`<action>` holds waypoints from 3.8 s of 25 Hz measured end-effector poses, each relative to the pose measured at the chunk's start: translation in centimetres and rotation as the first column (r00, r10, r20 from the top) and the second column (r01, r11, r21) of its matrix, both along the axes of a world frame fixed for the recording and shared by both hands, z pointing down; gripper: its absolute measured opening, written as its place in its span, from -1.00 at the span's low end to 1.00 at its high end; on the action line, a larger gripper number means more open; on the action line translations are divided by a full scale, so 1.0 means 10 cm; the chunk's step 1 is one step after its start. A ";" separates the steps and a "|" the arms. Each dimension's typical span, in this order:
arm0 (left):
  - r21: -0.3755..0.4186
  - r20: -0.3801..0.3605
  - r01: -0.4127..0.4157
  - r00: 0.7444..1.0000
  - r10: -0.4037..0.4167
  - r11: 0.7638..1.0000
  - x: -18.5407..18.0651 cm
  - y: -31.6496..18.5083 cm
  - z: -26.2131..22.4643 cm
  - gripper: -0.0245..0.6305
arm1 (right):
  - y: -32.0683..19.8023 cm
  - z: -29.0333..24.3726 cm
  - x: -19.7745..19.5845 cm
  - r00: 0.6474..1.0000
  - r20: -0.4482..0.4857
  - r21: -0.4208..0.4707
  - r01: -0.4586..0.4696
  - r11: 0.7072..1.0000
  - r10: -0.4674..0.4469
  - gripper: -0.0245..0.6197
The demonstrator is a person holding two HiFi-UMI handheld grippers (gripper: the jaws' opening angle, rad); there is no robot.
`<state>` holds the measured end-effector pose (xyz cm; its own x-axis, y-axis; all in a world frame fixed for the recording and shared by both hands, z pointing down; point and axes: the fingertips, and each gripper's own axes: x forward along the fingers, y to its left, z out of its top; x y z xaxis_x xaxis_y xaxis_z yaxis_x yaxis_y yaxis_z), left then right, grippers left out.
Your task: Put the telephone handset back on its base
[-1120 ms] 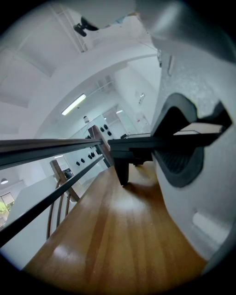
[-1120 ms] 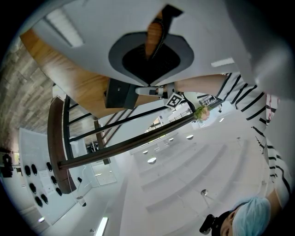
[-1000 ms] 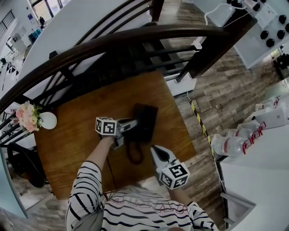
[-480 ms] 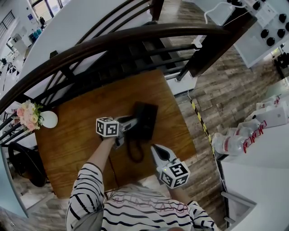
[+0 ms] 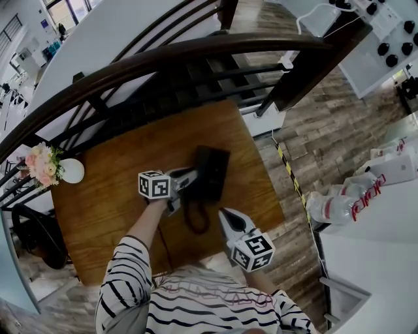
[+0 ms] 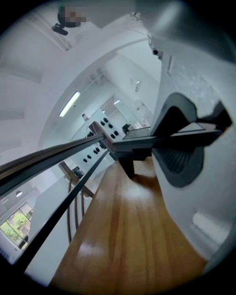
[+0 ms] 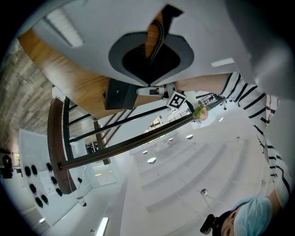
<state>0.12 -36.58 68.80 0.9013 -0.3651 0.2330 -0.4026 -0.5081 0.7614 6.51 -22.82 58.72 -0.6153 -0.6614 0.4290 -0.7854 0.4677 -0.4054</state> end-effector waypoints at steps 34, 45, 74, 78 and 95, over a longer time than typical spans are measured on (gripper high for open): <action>0.078 0.001 0.060 0.998 -0.060 0.995 -0.09 0.33 -0.40 -0.50 | 0.24 -0.21 0.10 1.000 0.012 0.039 -0.015 0.999 0.015 -0.92; 0.248 0.103 0.099 0.987 -0.127 0.964 -0.13 1.05 -0.82 -0.54 | 0.74 -0.31 0.17 1.000 0.001 0.084 -0.027 0.996 0.027 -0.92; 0.379 0.110 0.176 0.966 -0.233 0.909 0.07 2.79 -1.53 -0.92 | 1.87 -0.40 0.45 1.000 -0.016 0.118 0.006 0.993 -0.004 -0.92; 0.382 0.110 0.191 0.962 -0.249 0.904 0.05 2.97 -1.58 -0.92 | 1.97 -0.41 0.46 1.000 -0.015 0.121 0.012 0.993 -0.010 -0.92; 0.402 0.104 0.219 0.954 -0.282 0.889 -0.06 3.46 -1.64 -0.92 | 2.28 -0.34 0.38 1.000 0.002 0.104 0.015 0.994 -0.015 -0.92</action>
